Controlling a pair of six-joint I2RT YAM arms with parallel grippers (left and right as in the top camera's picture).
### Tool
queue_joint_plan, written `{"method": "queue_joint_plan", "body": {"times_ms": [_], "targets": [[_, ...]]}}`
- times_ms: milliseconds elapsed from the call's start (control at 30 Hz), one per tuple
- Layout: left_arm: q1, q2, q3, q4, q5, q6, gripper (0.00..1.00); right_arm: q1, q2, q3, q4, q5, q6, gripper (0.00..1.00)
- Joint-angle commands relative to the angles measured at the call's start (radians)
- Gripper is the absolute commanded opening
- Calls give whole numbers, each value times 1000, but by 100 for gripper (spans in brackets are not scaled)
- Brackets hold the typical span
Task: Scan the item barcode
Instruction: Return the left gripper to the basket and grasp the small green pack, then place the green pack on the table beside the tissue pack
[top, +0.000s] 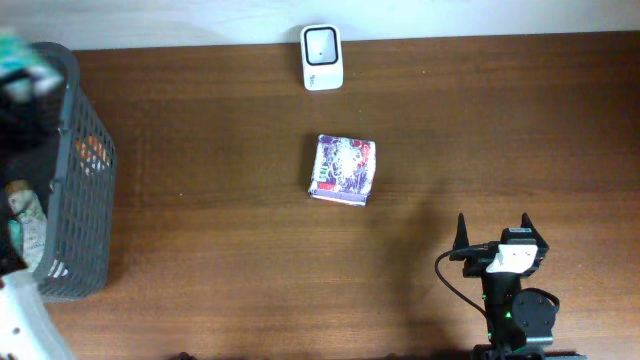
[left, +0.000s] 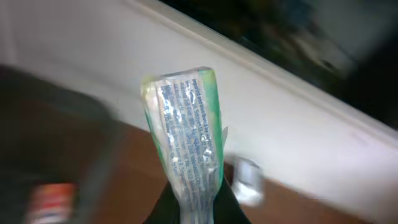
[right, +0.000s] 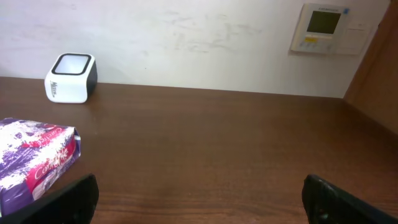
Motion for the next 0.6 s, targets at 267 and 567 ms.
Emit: {"method": "queue_joint_plan", "body": {"times_ms": [267,567], "targets": [[-655,558,-15,-139,167,319,0,6,-6,-8,-1,11,0,99],[-878,731,-15,-227,-728,261,4,6,-6,-8,-1,11,0,99]]}}
